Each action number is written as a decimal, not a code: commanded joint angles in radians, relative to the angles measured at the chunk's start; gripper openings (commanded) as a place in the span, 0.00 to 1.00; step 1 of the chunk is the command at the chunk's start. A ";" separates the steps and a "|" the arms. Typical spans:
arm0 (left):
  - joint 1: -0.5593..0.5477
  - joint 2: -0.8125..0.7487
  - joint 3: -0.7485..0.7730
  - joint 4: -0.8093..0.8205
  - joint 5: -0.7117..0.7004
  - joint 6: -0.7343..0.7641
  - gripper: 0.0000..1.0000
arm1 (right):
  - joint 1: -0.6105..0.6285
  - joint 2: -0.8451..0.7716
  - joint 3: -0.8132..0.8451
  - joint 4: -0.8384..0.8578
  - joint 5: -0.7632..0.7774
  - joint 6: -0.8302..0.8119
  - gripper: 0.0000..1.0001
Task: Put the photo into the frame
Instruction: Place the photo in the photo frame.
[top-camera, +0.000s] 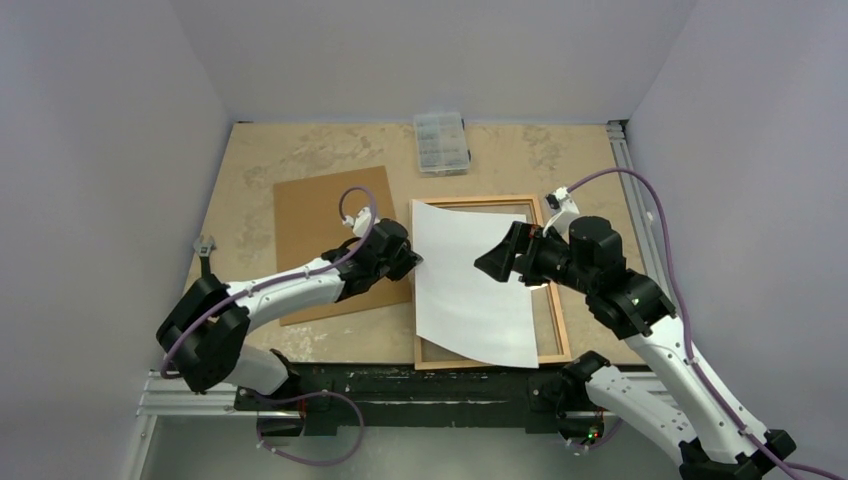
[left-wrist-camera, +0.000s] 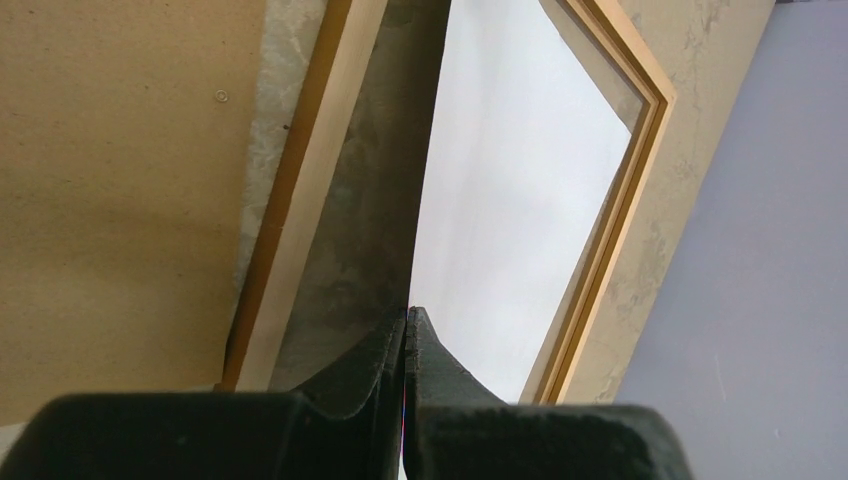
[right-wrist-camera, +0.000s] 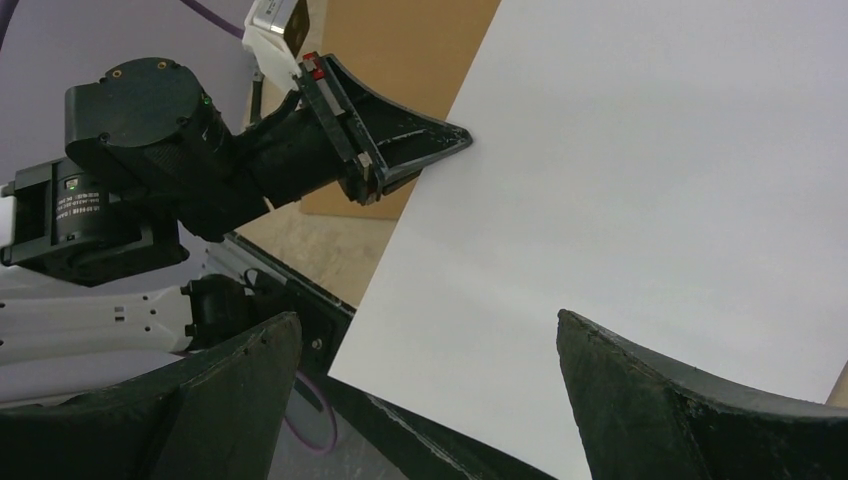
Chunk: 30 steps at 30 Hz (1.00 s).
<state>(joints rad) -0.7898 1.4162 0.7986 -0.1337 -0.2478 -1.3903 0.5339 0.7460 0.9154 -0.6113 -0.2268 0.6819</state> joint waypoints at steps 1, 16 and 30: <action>-0.028 0.022 0.044 0.058 -0.071 -0.062 0.00 | 0.000 0.001 -0.005 0.040 -0.010 0.014 0.98; -0.105 0.127 0.073 0.117 -0.184 -0.165 0.00 | 0.001 0.013 0.059 -0.007 0.015 -0.012 0.98; -0.148 0.203 0.128 0.163 -0.236 -0.133 0.00 | 0.000 0.024 0.055 0.004 0.006 -0.009 0.98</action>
<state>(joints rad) -0.9253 1.5875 0.8795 -0.0315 -0.4538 -1.5265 0.5339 0.7662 0.9302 -0.6281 -0.2256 0.6804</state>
